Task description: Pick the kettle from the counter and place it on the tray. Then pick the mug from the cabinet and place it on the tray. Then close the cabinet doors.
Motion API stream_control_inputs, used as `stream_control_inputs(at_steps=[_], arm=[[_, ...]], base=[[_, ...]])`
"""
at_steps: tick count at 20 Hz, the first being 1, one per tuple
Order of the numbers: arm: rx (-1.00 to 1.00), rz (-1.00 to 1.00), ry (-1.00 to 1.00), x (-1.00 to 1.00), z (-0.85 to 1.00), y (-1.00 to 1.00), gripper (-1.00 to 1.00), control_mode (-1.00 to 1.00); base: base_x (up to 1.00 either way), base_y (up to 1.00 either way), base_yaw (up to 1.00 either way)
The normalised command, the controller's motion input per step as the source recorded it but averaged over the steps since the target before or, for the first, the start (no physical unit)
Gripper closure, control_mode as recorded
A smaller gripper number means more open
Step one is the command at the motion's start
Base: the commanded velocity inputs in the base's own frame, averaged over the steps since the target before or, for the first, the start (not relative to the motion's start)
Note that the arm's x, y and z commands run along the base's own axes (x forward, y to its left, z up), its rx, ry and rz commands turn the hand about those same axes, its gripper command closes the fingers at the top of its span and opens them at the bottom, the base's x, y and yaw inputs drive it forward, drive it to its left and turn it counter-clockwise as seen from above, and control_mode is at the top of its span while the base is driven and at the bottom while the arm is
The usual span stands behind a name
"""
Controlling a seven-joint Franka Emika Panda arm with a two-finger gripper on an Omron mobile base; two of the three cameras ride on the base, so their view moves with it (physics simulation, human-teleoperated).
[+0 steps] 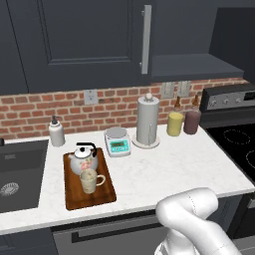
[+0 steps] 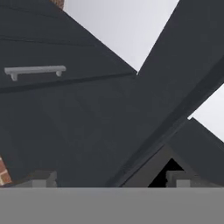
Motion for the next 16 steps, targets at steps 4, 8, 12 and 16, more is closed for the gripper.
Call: stream_control_inputs(at_steps=[4,8,12,16], arm=[[0.10,0.08,-0.12,0.28,0.54,0.00,-1.00,-1.00],[0.07,0.06,-0.19,0.09,0.46,0.00,-1.00,-1.00],[0.00,0.06,-0.34,0.00,0.29,0.10,-1.00,-1.00],[0.00,0.05,-0.35,-0.01,0.50,0.13,-1.00,-1.00]], base=[[0.00,0.00,0.00],[0.00,0.00,0.00],[0.00,0.00,0.00],[0.00,0.00,0.00]])
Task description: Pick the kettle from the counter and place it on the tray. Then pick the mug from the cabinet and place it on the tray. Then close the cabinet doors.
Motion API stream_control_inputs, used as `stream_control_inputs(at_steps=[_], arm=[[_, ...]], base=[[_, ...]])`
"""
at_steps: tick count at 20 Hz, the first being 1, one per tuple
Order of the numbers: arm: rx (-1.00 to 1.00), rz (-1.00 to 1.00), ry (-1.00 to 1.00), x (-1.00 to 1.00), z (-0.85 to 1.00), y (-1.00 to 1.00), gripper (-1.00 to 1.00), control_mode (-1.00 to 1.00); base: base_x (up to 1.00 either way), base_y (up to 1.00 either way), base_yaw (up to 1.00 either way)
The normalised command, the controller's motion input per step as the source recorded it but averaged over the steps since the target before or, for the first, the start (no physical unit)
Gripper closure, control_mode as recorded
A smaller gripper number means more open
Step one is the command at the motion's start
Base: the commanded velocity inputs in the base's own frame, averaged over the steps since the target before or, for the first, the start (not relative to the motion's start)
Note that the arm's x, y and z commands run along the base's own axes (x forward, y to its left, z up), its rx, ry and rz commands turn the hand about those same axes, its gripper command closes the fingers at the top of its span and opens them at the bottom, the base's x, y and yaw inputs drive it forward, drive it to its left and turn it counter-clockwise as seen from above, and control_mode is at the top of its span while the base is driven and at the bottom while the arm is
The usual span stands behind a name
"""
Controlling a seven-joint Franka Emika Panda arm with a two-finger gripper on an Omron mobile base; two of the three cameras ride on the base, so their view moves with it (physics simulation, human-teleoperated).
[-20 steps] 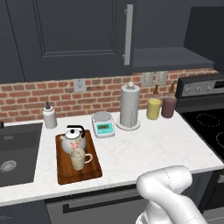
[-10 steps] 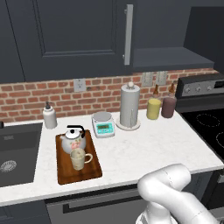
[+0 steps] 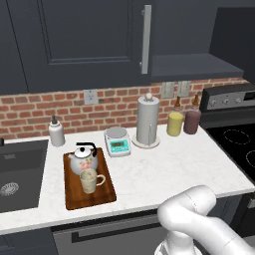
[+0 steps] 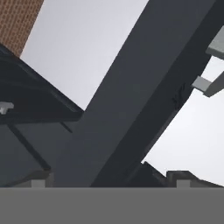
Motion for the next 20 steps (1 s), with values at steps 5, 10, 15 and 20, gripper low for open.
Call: stream_control_inputs(at_steps=[5,10,15,20], arm=[[0.02,0.02,-0.29,0.00,0.74,0.08,-1.00,-1.00],[0.00,0.00,-0.22,-0.19,0.81,0.26,-1.00,-1.00],[-0.05,-0.09,-0.04,-0.35,0.82,0.54,-1.00,-1.00],[-0.12,-0.19,0.01,-0.47,0.73,0.59,-1.00,-1.00]], base=[[0.00,0.00,0.00],[0.00,0.00,0.00],[0.00,0.00,0.00],[0.00,0.00,0.00]])
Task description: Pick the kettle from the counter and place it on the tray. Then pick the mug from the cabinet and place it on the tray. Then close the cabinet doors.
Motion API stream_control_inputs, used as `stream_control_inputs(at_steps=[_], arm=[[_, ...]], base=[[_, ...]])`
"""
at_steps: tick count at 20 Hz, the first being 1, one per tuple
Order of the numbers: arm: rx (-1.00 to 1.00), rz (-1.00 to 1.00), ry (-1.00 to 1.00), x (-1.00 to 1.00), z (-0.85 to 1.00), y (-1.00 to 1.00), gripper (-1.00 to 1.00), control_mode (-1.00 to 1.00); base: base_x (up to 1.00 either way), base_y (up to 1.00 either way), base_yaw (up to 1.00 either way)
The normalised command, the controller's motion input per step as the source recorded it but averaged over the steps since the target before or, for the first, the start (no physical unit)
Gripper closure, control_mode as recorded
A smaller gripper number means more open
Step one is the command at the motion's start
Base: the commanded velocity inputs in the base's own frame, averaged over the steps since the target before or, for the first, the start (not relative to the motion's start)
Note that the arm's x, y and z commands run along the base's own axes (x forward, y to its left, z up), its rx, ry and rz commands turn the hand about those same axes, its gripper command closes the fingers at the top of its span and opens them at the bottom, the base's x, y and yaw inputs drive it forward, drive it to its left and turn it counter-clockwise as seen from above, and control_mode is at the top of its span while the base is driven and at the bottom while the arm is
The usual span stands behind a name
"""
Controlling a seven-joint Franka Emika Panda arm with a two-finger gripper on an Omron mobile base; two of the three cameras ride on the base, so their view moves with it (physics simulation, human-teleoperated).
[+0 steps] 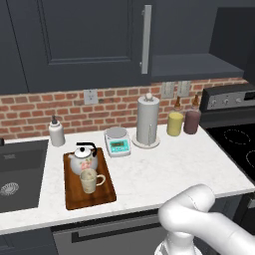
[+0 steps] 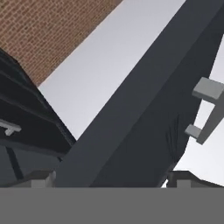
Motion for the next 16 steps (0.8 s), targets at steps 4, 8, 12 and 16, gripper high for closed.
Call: stream_control_inputs(at_steps=[4,8,12,16], arm=[[-0.16,-0.25,0.06,-0.38,0.51,0.71,-1.00,-1.00],[-0.15,-0.30,0.11,-0.28,0.41,0.71,-1.00,-1.00],[-0.13,-0.30,0.15,-0.17,0.35,0.72,-1.00,-1.00],[-0.11,-0.26,0.22,0.00,0.23,0.69,-1.00,-1.00]], base=[[0.00,0.00,0.00],[0.00,0.00,0.00],[0.00,0.00,0.00],[0.00,0.00,0.00]])
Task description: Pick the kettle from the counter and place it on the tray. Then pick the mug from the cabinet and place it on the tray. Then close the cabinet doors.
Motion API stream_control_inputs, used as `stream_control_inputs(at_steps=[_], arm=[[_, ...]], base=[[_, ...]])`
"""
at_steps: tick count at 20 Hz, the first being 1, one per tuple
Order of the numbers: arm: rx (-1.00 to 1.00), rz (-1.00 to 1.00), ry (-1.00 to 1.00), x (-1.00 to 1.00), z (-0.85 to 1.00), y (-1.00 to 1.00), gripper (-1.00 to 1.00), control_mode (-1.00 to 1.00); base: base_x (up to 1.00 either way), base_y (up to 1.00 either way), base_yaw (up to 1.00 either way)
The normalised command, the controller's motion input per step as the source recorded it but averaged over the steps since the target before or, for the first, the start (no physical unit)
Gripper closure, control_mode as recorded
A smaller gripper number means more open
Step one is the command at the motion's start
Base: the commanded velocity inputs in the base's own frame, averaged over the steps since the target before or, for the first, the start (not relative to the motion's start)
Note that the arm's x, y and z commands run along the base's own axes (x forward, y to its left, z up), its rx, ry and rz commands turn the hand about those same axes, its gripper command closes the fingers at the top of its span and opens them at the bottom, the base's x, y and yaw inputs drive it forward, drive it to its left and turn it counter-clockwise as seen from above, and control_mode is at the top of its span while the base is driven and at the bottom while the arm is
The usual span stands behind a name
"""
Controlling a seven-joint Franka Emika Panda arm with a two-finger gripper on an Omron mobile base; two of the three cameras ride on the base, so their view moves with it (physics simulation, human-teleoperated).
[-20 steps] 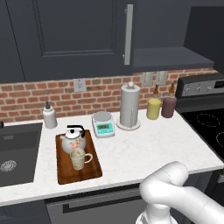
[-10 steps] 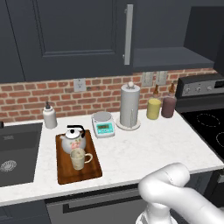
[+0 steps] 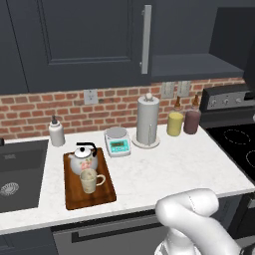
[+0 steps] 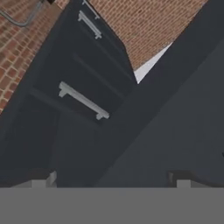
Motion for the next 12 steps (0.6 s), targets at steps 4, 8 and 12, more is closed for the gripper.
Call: stream_control_inputs(at_steps=[4,8,12], arm=[[-0.10,-0.17,0.26,0.15,0.07,0.65,-1.00,-1.00],[-0.08,-0.13,0.26,0.25,0.02,0.61,-1.00,-1.00],[-0.06,-0.11,0.25,0.34,0.00,0.54,-1.00,-1.00]], base=[[0.00,0.00,0.00],[0.00,0.00,0.00],[0.00,0.00,0.00]])
